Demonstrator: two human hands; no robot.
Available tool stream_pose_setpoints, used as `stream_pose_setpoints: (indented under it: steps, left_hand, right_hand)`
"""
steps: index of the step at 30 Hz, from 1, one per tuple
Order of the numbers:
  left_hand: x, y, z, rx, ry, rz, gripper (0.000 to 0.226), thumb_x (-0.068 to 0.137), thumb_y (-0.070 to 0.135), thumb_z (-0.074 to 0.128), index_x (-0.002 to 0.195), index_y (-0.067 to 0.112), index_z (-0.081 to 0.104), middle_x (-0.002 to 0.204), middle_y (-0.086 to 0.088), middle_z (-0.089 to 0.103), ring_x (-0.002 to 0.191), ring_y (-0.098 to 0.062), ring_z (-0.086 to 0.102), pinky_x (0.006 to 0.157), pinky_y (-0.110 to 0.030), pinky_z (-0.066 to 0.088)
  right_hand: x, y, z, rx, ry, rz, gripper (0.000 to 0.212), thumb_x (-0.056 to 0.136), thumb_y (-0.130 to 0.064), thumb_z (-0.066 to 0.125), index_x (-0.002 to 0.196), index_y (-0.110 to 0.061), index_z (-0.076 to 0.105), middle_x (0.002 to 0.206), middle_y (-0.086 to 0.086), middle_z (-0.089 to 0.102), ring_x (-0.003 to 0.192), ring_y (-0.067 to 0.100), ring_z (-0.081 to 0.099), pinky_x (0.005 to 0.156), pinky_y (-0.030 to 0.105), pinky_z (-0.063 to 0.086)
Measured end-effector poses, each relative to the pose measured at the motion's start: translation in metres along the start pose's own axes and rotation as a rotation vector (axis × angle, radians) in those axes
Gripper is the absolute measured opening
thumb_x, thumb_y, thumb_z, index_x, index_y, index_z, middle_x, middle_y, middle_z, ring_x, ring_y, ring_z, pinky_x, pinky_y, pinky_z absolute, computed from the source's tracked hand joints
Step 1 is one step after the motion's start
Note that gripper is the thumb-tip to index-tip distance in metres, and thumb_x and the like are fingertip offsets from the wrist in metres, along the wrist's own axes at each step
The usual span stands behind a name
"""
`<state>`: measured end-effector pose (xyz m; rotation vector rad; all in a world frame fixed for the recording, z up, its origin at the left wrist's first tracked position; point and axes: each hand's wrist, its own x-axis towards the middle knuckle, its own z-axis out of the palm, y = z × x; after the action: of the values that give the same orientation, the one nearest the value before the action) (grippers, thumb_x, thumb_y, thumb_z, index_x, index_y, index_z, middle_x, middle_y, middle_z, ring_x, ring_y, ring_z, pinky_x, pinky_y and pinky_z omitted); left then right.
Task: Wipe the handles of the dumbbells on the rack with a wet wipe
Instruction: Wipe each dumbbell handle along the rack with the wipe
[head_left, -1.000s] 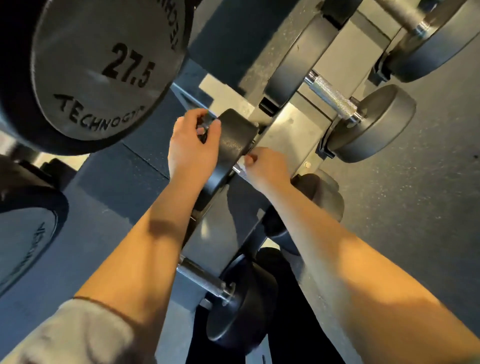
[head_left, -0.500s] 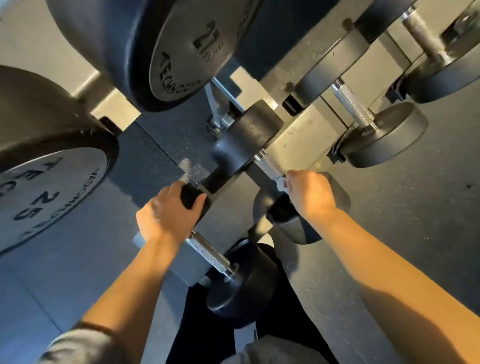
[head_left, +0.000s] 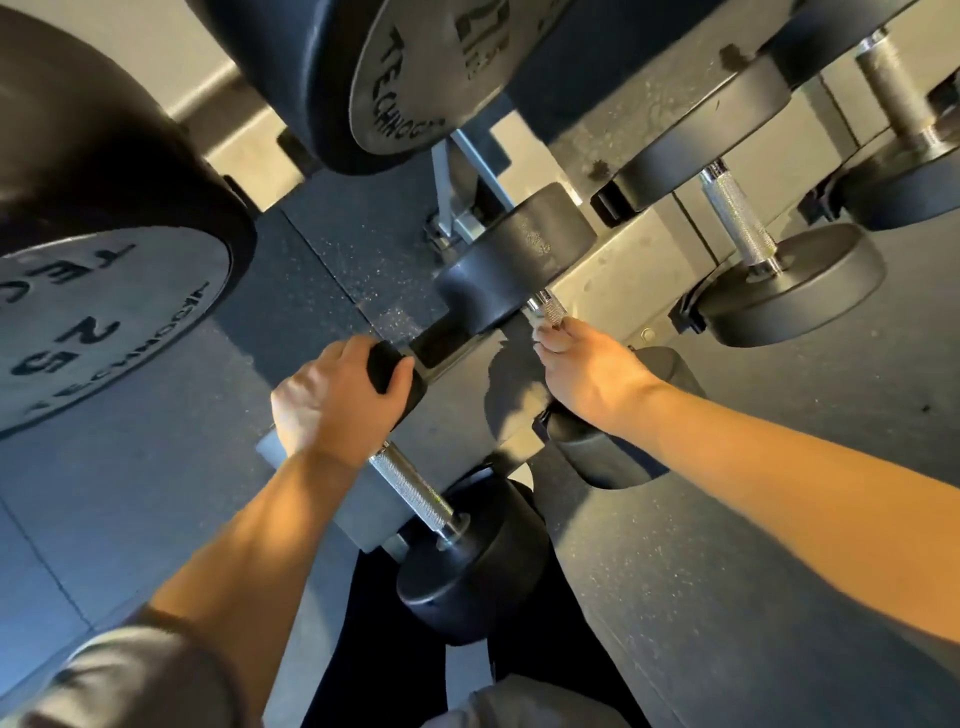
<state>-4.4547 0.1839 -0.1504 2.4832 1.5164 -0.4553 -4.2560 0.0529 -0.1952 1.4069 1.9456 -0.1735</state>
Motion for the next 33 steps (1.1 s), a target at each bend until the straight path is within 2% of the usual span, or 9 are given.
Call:
stream_pose_setpoints:
  steps: [3,6,11,14,19,25,27,29,33]
  left_hand:
    - [0.000,0.000,-0.001,0.019,0.000,0.000,0.046,0.091,0.060,0.044,0.115,0.023,0.059,0.103,-0.006,0.065,0.089,-0.036,0.064,0.064,-0.033,0.038]
    - [0.000,-0.001,0.000,-0.002,0.005,-0.002,0.045,0.092,0.059,0.045,0.115,0.023,0.059,0.101,-0.007,0.065,0.088,-0.036,0.064,0.064,-0.033,0.038]
    - [-0.001,-0.001,-0.001,-0.020,0.014,-0.009,0.043,0.093,0.058,0.045,0.116,0.024,0.060,0.102,-0.006,0.065,0.087,-0.035,0.064,0.064,-0.032,0.039]
    - [-0.002,-0.002,0.000,-0.060,0.039,-0.020,0.040,0.093,0.055,0.047,0.116,0.026,0.062,0.102,-0.005,0.066,0.087,-0.035,0.064,0.064,-0.031,0.037]
    - [-0.001,-0.002,0.002,-0.057,0.038,-0.018,0.039,0.093,0.054,0.045,0.116,0.028,0.061,0.103,-0.003,0.067,0.086,-0.034,0.065,0.065,-0.032,0.038]
    - [-0.003,-0.001,0.000,-0.087,0.059,-0.012,0.035,0.092,0.049,0.049,0.113,0.024,0.062,0.101,-0.006,0.067,0.085,-0.035,0.064,0.064,-0.032,0.037]
    - [-0.003,-0.002,0.000,-0.093,0.052,-0.006,0.036,0.093,0.048,0.049,0.112,0.021,0.063,0.102,-0.007,0.067,0.087,-0.035,0.063,0.064,-0.032,0.036]
    - [-0.003,-0.004,0.001,-0.078,0.034,0.002,0.038,0.094,0.048,0.047,0.116,0.020,0.061,0.107,-0.008,0.065,0.091,-0.034,0.062,0.065,-0.032,0.035]
    - [0.001,-0.008,0.002,-0.066,-0.018,0.087,0.042,0.094,0.048,0.044,0.126,0.022,0.053,0.117,-0.005,0.060,0.097,-0.031,0.061,0.068,-0.032,0.037]
  right_hand:
    - [-0.011,0.007,-0.019,0.073,-0.151,-0.210,0.026,0.094,-0.003,0.042,0.114,-0.003,0.059,0.117,0.011,0.061,0.117,0.030,0.050,0.105,0.036,0.036]
    - [-0.005,0.016,-0.024,0.025,-0.128,-0.222,0.026,0.093,-0.004,0.045,0.112,-0.006,0.063,0.115,0.007,0.063,0.115,0.026,0.050,0.101,0.033,0.037]
    - [0.016,0.037,-0.020,0.011,0.080,-0.178,0.032,0.095,-0.003,0.037,0.116,-0.009,0.061,0.124,0.003,0.054,0.126,0.022,0.038,0.106,0.031,0.032]
    - [0.008,0.035,-0.006,0.022,0.164,-0.103,0.040,0.090,0.000,0.031,0.106,-0.014,0.065,0.116,-0.003,0.058,0.121,0.015,0.045,0.098,0.024,0.039]
    - [-0.018,0.021,-0.010,0.300,-0.151,-0.199,0.023,0.090,0.000,0.049,0.110,-0.003,0.060,0.113,0.010,0.060,0.109,0.025,0.054,0.090,0.033,0.050]
    - [-0.022,0.022,-0.024,0.652,-0.280,0.016,0.019,0.093,-0.004,0.048,0.105,-0.001,0.062,0.093,0.015,0.062,0.089,0.030,0.061,0.076,0.030,0.049]
    - [-0.016,0.014,-0.022,0.994,-0.210,0.228,0.017,0.087,-0.001,0.047,0.090,0.004,0.064,0.083,0.016,0.062,0.085,0.036,0.061,0.074,0.032,0.051]
    - [-0.012,-0.005,-0.029,1.281,-0.018,0.395,0.022,0.079,0.005,0.051,0.090,0.006,0.069,0.094,0.020,0.068,0.093,0.038,0.063,0.079,0.038,0.054]
    - [-0.019,-0.074,-0.066,1.638,0.227,0.845,0.023,0.083,0.006,0.054,0.089,-0.005,0.074,0.096,0.009,0.072,0.089,0.018,0.063,0.081,0.024,0.048]
